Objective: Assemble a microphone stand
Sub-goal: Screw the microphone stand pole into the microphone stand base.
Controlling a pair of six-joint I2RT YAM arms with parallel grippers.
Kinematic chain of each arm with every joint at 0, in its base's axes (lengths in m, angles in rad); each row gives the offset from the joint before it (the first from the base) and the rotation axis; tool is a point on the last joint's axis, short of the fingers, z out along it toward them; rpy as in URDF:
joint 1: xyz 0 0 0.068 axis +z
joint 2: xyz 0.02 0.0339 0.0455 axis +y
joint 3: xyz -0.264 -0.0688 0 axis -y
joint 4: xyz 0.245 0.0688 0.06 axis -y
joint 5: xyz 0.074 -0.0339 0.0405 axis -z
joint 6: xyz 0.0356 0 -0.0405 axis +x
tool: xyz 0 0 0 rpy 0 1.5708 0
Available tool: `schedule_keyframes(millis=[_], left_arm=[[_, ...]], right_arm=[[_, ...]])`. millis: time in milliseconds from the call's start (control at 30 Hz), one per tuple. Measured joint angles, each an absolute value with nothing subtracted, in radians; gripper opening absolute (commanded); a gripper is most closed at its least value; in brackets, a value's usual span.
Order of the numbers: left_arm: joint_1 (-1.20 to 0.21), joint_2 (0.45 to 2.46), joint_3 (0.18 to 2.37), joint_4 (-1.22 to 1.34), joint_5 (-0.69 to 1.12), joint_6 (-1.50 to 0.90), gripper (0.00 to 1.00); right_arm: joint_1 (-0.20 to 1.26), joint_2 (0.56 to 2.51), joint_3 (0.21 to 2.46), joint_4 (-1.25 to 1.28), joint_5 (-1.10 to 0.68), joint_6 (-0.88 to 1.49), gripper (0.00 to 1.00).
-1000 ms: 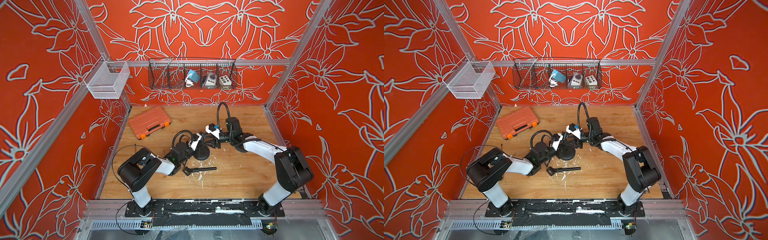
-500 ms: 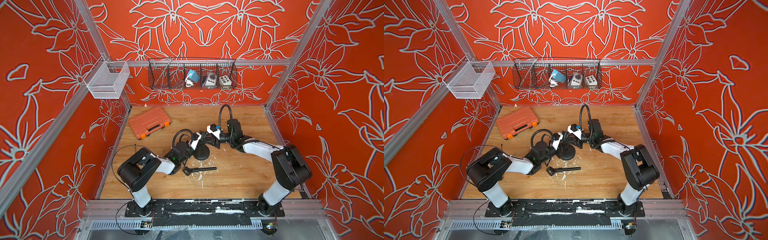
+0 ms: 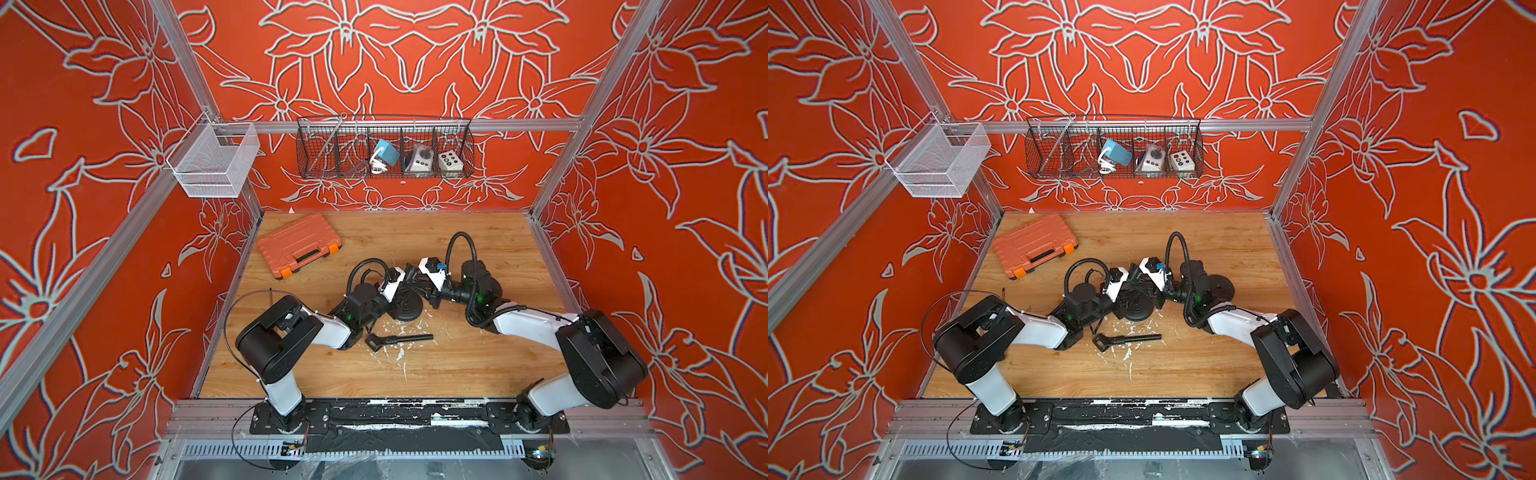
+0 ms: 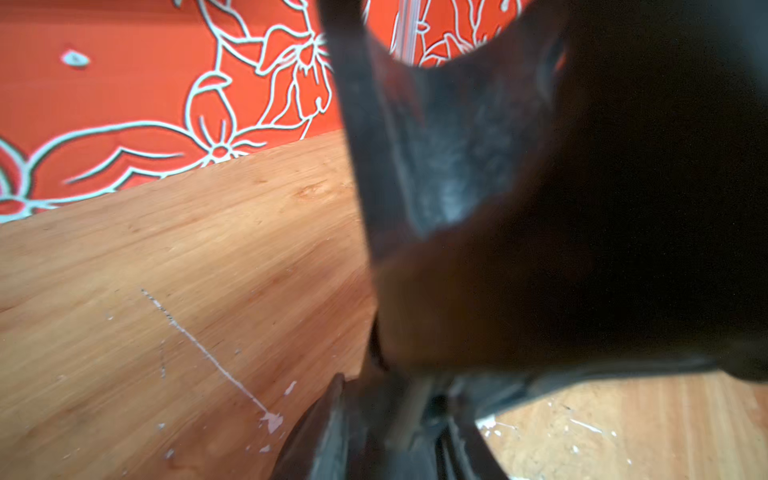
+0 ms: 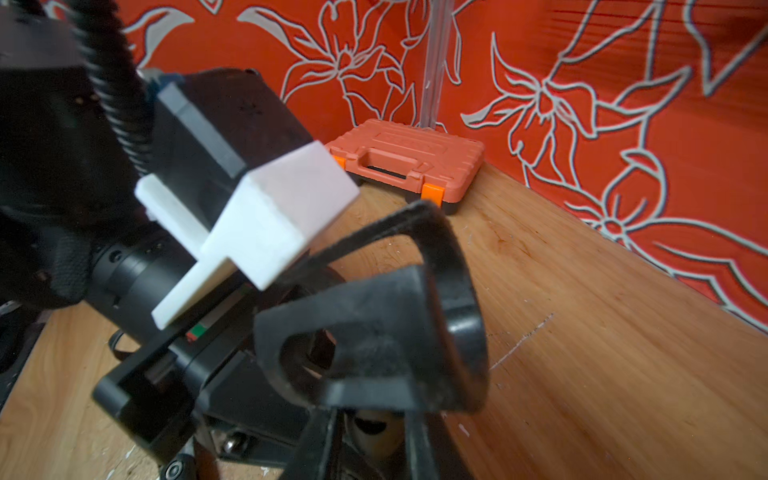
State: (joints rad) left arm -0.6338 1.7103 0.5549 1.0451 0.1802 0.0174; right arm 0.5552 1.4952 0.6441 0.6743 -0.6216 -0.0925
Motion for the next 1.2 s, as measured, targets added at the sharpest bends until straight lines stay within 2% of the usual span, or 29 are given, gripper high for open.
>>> schedule_keyframes(millis=[467, 800, 900, 1033, 1100, 1200], left_arm=[[-0.628, 1.710, 0.602, 0.992, 0.169, 0.010, 0.33], [-0.628, 1.714, 0.630, 0.974, 0.170, 0.006, 0.14], [-0.628, 1.714, 0.625, 0.980, 0.170, 0.007, 0.11], [-0.630, 1.714, 0.623, 0.981, 0.170, 0.015, 0.10], [-0.629, 1.714, 0.621, 0.984, 0.170, 0.021, 0.10], [-0.629, 1.714, 0.620, 0.986, 0.169, 0.023, 0.10]], right_arm=[[0.659, 1.474, 0.633, 0.680, -0.329, 0.003, 0.00], [0.673, 1.470, 0.633, 0.673, -0.286, 0.027, 0.00], [0.660, 1.470, 0.640, 0.660, -0.320, 0.015, 0.19], [0.617, 1.470, 0.648, 0.630, -0.412, -0.004, 0.51], [0.585, 1.463, 0.651, 0.606, -0.451, -0.019, 0.57], [0.532, 1.457, 0.659, 0.540, -0.522, -0.043, 0.60]])
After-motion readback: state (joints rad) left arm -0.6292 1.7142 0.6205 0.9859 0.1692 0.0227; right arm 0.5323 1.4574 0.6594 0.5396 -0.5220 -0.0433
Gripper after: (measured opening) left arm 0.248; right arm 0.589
